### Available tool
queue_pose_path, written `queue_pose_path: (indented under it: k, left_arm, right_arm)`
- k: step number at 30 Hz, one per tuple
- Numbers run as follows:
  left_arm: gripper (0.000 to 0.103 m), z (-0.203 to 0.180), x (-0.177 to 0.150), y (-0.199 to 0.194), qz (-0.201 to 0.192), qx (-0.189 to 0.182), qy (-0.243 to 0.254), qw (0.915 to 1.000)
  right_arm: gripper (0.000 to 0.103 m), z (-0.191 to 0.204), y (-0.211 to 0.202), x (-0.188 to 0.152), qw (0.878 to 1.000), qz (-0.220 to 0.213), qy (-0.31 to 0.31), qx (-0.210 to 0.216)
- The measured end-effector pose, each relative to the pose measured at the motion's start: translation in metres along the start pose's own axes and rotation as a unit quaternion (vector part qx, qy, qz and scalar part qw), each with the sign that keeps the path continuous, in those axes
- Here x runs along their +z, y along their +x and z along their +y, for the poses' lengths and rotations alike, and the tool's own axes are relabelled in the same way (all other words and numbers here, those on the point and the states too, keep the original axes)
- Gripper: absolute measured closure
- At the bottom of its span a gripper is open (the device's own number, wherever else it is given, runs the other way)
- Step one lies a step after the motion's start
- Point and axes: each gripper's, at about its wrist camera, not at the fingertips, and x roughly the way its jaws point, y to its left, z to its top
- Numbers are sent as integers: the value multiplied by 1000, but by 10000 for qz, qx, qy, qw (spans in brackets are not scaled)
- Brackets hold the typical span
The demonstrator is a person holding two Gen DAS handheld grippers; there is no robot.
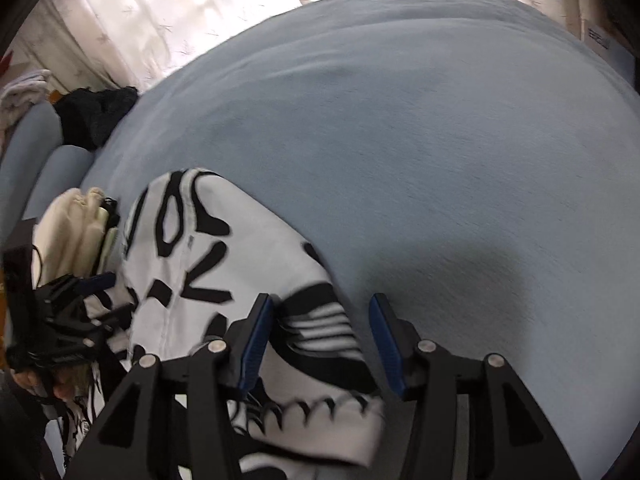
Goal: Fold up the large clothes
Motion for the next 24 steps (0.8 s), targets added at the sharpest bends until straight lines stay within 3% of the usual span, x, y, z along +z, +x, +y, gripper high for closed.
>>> queue_pose_path:
  k: [2, 4, 6, 7, 8, 13, 15, 20, 24]
  left_arm:
    - [16, 0, 3, 5, -7, 128, 21, 9999]
    - [16, -1, 3, 7, -3, 142, -12, 9999]
    - [24, -2, 4, 8, -3, 89, -62, 9999]
    - [55, -5, 2, 6, -69, -70, -100, 9999]
    - [95, -13, -2, 6, -173, -102, -117, 9997]
    - [98, -35, -29, -18, -741, 753, -134, 9943]
    - [98, -37, -46, -34, -999, 827, -264, 9912]
    - [96, -25, -115, -89, -1656, 201, -718, 9834]
    - [88, -17, -174, -120, -1679, -258, -1013, 9802]
  right_arm:
    - [59, 8, 4, 0, 9998, -21, -177, -2]
    - [92, 18, 7, -2, 9993, -8, -373, 33]
    - [96, 28, 4, -6, 9985, -117, -535, -92]
    - [97, 33, -1, -9, 9976, -235, -641, -136]
    - [98, 36, -4, -10, 9971, -309, -678, -126]
    - [99, 74, -50, -38, 9867, -991, -1288, 15]
    - [99, 87, -74, -56, 9791, -1222, -1625, 19]
    - [99, 117, -138, -120, 9511, -1835, -2484, -34]
    - [99, 137, -187, -196, 9174, -2334, -3209, -319]
